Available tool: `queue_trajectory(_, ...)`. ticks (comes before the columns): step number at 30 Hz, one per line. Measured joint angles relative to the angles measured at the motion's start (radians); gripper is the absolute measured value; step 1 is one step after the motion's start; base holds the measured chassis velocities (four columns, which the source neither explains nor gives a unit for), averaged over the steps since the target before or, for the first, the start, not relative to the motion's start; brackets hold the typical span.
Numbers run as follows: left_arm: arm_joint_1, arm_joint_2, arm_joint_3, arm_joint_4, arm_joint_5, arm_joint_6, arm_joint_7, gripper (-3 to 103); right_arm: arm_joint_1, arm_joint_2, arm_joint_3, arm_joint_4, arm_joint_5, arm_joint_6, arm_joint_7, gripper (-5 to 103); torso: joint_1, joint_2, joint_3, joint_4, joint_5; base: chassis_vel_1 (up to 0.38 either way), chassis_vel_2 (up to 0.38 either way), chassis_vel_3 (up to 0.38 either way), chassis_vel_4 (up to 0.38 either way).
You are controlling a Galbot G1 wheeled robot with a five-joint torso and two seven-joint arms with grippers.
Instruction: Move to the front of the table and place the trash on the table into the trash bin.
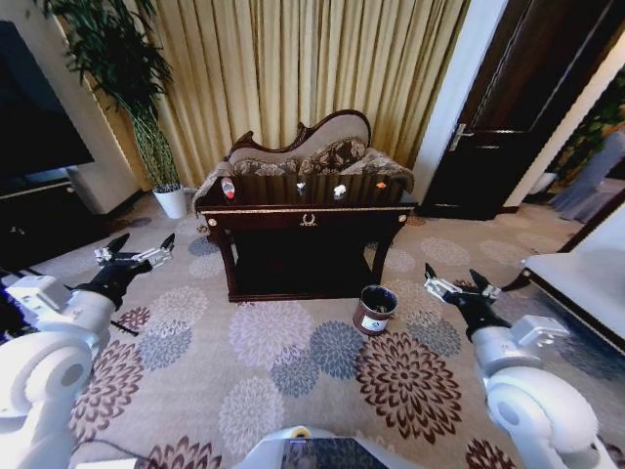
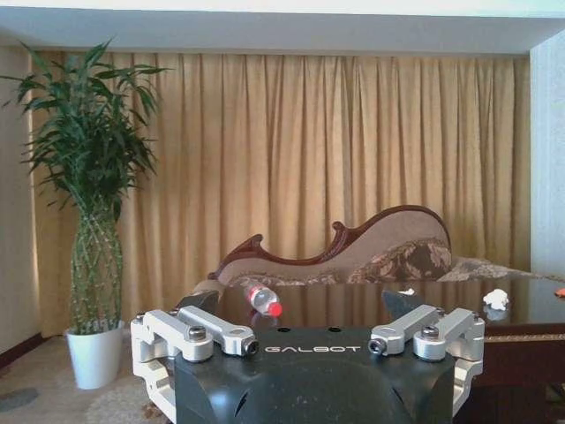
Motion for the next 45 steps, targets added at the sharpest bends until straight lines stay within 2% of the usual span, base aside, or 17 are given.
queue_trajectory(7, 0.001, 0.004, -0.005, 0.000, -0.001, -0.001, 0.002, 100, -0.001, 0.002, -0.002, 0.000, -0.003, 0.003, -0.007, 100, 0.000, 0.000, 0.000, 0.0006, -0.0004, -0.151, 0.148, 0.142, -0.146)
queue_trajectory(28, -0.007, 0.007, 0.005, 0.002, -0.002, -0.001, 0.003, 100, 0.000, 0.001, -0.017, 0.000, -0.018, 0.016, -0.018, 100, 0.000, 0.000, 0.000, 0.0004, 0.0003, -0.205, 0.210, 0.217, -0.212)
queue_trajectory(32, -0.009, 0.008, 0.010, 0.002, -0.002, -0.001, 0.003, 100, -0.001, 0.006, -0.019, 0.000, -0.023, 0.016, -0.019, 100, 0.000, 0.000, 0.000, 0.0000, -0.0011, -0.224, 0.206, 0.195, -0.255)
queue_trajectory(35, -0.008, 0.011, 0.008, 0.003, -0.002, -0.001, 0.003, 100, -0.002, 0.009, -0.022, 0.000, -0.027, 0.016, -0.021, 100, 0.000, 0.000, 0.000, 0.0009, -0.0001, -0.185, 0.267, 0.221, -0.251)
queue_trajectory(40, -0.005, 0.011, 0.001, 0.004, -0.002, -0.001, 0.002, 100, -0.002, 0.010, -0.025, 0.000, -0.030, 0.017, -0.023, 100, 0.000, 0.000, 0.000, 0.0001, -0.0006, -0.237, 0.221, 0.237, -0.233)
queue_trajectory(45, 0.001, 0.002, 0.000, 0.002, -0.002, -0.001, 0.003, 100, -0.004, 0.009, -0.025, 0.000, -0.031, 0.017, -0.024, 100, 0.000, 0.000, 0.000, 0.0005, 0.0000, -0.237, 0.202, 0.235, -0.212)
